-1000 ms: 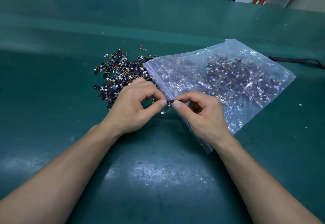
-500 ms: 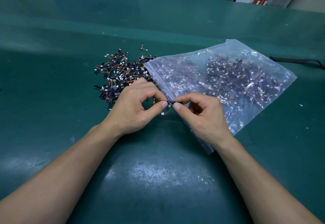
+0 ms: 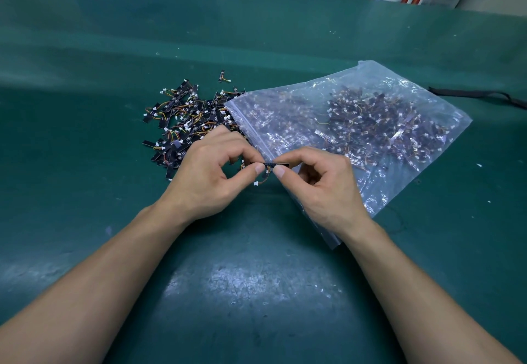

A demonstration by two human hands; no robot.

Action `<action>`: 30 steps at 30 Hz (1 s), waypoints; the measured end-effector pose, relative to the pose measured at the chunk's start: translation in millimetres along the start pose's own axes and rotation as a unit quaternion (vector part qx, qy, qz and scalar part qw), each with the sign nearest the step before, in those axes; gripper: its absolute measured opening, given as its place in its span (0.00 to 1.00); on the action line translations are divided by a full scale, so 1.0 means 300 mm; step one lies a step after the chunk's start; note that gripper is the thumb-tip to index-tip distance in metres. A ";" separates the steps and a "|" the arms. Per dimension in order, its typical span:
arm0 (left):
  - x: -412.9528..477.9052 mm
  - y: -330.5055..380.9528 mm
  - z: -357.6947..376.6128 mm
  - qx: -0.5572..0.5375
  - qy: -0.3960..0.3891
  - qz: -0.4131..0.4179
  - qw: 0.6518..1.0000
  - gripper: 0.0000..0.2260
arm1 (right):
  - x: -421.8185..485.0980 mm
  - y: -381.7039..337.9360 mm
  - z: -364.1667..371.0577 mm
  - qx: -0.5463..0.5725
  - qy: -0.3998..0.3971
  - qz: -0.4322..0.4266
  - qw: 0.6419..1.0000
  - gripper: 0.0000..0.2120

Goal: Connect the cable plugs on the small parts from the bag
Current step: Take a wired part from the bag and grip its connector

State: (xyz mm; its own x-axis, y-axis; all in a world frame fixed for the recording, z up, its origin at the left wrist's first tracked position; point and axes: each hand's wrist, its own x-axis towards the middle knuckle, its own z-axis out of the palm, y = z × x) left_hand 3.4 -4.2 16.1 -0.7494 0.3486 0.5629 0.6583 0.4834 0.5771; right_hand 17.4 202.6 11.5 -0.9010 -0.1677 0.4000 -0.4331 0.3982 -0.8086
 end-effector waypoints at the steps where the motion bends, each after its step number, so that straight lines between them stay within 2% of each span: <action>1: 0.000 0.001 -0.001 0.001 -0.001 0.000 1.000 0.03 | 0.001 0.000 -0.001 0.001 0.002 -0.001 1.000 0.03; 26: -0.006 0.011 -0.020 0.005 -0.004 -0.013 1.000 0.01 | 0.002 0.014 0.012 0.009 0.006 -0.014 1.000 0.03; 30: -0.004 0.005 -0.017 0.022 0.003 -0.009 1.000 0.03 | 0.000 0.013 0.013 -0.012 0.002 -0.014 1.000 0.04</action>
State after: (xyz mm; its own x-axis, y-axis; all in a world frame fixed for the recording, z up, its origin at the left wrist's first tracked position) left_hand 5.9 -8.0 19.3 -0.7608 0.3351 0.5558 0.6407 0.5242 0.5610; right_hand 15.5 200.8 6.7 -0.8884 -0.1763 0.4239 -0.4576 0.4154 -0.7862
